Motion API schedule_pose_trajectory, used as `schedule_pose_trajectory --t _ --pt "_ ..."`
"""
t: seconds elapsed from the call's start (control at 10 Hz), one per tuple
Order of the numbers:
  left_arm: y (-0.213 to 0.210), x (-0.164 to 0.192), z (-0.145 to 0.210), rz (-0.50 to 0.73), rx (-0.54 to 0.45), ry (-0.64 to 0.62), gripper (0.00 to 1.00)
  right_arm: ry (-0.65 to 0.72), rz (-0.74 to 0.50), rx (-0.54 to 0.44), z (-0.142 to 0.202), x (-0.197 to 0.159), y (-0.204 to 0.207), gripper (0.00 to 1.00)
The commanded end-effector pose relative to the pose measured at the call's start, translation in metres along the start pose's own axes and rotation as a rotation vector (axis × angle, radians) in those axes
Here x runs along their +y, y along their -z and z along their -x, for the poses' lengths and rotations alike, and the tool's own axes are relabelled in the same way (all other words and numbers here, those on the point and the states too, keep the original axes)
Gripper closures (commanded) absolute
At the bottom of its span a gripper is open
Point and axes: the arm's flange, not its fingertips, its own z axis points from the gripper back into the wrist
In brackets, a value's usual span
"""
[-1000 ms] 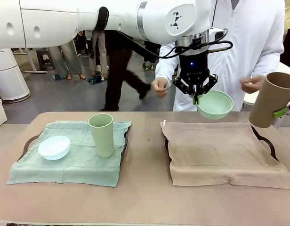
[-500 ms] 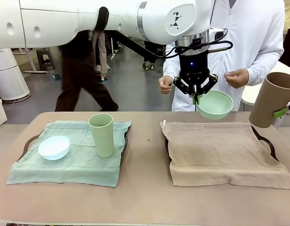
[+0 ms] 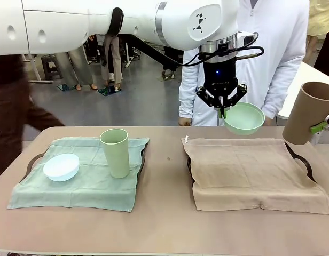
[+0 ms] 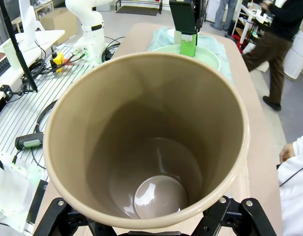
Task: Set up a tray with a mat and arrange the tableware.
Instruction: Place the Picnic Bowl and Reusable plastic cup back onto the Handle tray in front of the human's position.
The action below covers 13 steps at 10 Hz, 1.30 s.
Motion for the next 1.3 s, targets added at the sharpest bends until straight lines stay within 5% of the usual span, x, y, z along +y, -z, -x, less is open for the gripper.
schedule_pose_trajectory --t 0.0,0.1,0.7,0.9,1.0,1.2 --pt "-0.003 0.001 -0.002 0.023 0.004 0.009 1.0 -0.006 0.006 -0.008 -0.001 -0.002 -0.001 1.0" --pt "0.0 0.0 0.0 0.0 0.0 0.0 0.96 0.0 0.0 0.0 0.0 0.0 0.0 0.16" --pt "0.11 0.037 -0.021 -0.005 0.17 -0.031 0.96 -0.054 -0.136 -0.083 0.087 -0.039 0.074 0.16" --pt "0.113 0.041 -0.028 -0.054 0.16 -0.181 0.96 -0.017 -0.123 -0.061 0.084 -0.026 0.071 0.16" --pt "0.128 0.042 -0.021 -0.042 0.173 -0.053 0.96 -0.017 -0.123 -0.061 0.084 -0.026 0.071 0.16" --pt "0.143 0.045 -0.026 -0.045 0.185 -0.089 0.96 -0.027 -0.165 -0.048 0.104 -0.039 0.092 0.16"
